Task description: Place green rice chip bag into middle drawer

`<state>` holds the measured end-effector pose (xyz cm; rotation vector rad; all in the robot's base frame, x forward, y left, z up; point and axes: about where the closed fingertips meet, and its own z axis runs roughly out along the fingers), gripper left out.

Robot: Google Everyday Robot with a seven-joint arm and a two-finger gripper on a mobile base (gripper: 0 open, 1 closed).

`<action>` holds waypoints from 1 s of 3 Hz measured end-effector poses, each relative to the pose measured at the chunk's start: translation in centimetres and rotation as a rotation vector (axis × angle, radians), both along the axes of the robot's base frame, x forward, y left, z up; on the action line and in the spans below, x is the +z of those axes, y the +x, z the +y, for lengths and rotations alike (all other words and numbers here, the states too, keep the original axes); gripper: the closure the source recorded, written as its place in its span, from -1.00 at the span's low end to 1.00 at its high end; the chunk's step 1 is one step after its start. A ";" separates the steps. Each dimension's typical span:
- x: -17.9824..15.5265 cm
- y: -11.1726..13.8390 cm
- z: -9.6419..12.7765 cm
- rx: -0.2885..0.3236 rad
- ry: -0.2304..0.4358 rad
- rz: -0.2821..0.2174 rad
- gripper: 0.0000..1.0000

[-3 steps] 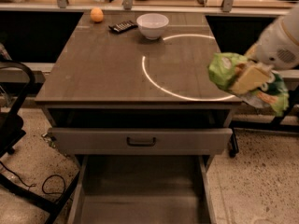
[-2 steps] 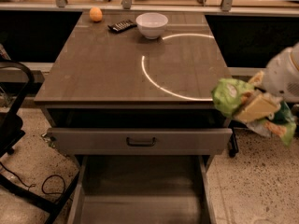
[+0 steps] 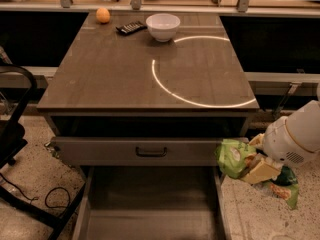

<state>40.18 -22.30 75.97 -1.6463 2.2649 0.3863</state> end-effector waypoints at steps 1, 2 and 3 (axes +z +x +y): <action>0.0 0.0 0.0 0.000 0.000 0.000 1.00; -1.7 -0.8 0.7 0.002 0.017 -0.001 1.00; -9.0 -4.0 3.8 0.014 0.074 0.002 1.00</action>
Offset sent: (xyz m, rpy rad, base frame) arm -0.0242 0.0204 -0.0552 0.0556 -0.0053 0.0017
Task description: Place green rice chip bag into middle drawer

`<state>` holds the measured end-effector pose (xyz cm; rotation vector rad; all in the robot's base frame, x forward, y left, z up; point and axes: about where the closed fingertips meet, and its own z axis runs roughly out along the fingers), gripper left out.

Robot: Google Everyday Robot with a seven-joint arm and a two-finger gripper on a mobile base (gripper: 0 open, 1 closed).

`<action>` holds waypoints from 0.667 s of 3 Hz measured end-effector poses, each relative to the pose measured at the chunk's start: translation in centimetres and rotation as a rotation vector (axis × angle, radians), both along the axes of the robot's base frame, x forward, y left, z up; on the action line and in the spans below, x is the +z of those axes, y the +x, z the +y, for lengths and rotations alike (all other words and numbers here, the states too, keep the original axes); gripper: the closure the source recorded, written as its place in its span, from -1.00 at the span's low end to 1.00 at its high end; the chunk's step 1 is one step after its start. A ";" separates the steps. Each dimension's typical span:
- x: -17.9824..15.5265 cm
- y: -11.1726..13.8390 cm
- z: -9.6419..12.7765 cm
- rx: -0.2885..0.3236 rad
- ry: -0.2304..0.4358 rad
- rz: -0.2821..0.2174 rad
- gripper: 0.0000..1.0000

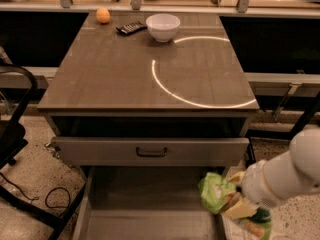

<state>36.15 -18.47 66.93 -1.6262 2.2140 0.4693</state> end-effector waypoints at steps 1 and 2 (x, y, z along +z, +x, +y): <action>-6.5 -0.8 5.0 0.016 0.065 -0.011 1.00; -8.4 1.7 8.1 0.007 0.129 -0.054 1.00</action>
Offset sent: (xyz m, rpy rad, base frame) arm 0.0475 0.1158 -0.1061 0.2078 -0.1096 -0.0099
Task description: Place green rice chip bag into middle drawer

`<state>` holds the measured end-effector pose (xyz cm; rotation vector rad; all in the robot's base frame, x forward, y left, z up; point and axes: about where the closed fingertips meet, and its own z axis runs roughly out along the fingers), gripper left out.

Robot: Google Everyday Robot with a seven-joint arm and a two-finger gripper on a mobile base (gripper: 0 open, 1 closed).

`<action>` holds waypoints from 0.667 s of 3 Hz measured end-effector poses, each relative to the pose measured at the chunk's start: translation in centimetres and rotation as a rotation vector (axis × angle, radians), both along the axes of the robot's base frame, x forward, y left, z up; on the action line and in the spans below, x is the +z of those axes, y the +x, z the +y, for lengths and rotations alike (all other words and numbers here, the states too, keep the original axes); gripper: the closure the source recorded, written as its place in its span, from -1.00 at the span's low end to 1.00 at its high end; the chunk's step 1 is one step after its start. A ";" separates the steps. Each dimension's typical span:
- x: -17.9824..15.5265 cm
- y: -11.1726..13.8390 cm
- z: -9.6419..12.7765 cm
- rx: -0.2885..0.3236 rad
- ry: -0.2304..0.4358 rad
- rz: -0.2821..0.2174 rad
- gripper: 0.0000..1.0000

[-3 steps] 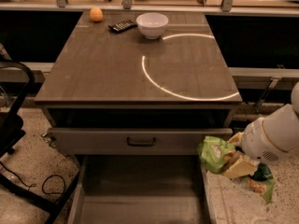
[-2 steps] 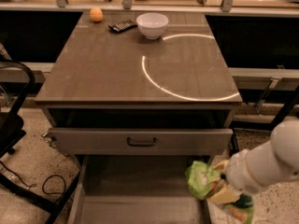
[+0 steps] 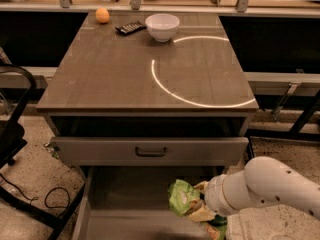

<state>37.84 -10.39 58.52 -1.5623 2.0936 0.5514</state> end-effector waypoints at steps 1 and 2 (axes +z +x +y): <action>-2.4 2.1 3.4 -0.012 0.064 -0.011 1.00; -4.6 3.4 5.5 -0.032 0.096 -0.005 1.00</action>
Offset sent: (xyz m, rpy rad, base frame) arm 0.0520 0.0835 -0.0815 0.1278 0.0169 -0.0892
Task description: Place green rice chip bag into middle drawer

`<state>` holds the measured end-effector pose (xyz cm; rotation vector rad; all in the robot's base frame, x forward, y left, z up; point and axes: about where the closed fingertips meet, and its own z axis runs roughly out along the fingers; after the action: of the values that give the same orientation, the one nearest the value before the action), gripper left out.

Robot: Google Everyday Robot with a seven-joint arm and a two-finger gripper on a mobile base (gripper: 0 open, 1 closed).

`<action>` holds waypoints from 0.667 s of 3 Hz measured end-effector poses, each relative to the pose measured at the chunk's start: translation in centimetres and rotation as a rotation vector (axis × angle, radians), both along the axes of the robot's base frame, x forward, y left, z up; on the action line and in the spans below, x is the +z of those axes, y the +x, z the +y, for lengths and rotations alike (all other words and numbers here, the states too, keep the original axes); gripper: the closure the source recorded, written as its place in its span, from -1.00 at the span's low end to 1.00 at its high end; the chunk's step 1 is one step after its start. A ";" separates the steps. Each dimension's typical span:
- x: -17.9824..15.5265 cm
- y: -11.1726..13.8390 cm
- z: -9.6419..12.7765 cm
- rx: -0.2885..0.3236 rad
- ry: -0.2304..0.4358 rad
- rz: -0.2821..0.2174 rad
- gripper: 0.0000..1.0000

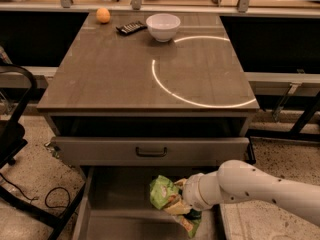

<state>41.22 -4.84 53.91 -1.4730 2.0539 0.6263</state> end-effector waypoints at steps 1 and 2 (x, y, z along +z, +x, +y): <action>-1.9 0.8 1.7 -0.040 0.007 0.014 1.00; -3.2 1.7 3.3 -0.083 -0.020 0.028 1.00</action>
Offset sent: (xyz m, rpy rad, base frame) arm 0.0296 0.0556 -0.0470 -0.0535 0.0501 -0.1449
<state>42.89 -1.57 50.70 -1.3890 2.1363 0.5983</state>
